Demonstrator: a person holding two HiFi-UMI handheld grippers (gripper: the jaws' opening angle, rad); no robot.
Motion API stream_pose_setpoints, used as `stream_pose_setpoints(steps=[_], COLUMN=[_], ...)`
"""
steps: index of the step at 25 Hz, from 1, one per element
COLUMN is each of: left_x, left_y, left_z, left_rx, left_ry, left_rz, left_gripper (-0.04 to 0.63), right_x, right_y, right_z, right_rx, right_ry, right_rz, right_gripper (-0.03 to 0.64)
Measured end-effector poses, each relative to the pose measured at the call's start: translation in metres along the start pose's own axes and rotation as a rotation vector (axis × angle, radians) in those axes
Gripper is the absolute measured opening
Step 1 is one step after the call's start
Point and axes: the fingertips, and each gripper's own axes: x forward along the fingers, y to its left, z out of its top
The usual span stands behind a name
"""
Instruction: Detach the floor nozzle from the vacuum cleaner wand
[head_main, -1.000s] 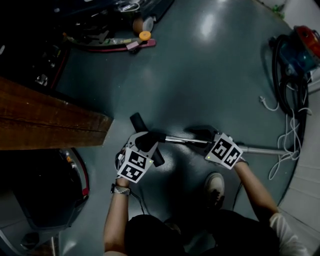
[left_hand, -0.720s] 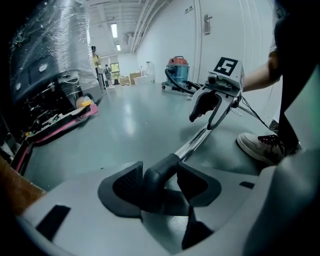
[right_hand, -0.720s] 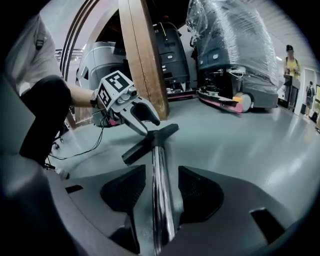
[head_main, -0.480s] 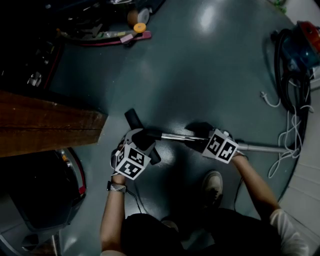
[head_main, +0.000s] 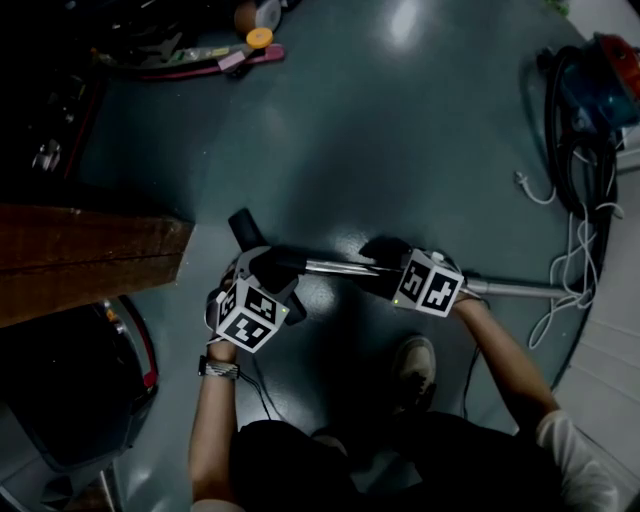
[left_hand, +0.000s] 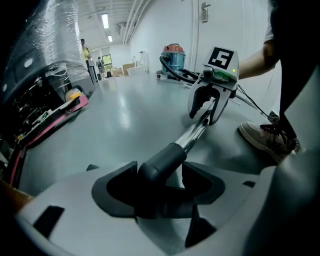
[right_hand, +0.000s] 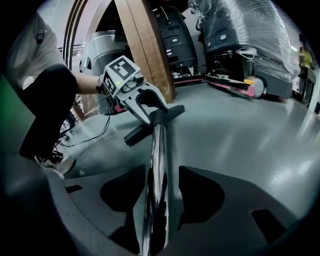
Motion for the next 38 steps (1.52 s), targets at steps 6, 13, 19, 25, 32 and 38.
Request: stream_pose_setpoints(steps=[6,13,19,25,32,38], left_x=[0.008,0.017,0.029,0.030,0.027,0.021], left_y=[0.003,0.007,0.007,0.008,0.006,0.005], left_z=[-0.007,-0.013,-0.012,-0.011,-0.011,-0.008], left_rx=[0.074,0.095,0.109,0.109,0.117,0.080], left_ry=[0.067,0.096,0.110,0.105,0.116,0.073], left_rz=[0.006,0.046,0.079,0.092,0.066,0.041], left_gripper=[0.284,0.284,0.282,0.281,0.265,0.259], right_x=[0.011,0.015,0.019,0.019,0.016,0.009], right_y=[0.007,0.001,0.007,0.006,0.007,0.009], right_z=[-0.010,-0.023,-0.030,-0.026,-0.026,-0.020], right_rx=[-0.033,-0.004,0.000,-0.013,-0.014,-0.020], right_ry=[0.062,0.092,0.135,0.118,0.103,0.078], right_rz=[0.044,0.053,0.084,0.062,0.025,0.005], right_gripper=[0.210,0.210,0.163,0.158,0.158,0.158])
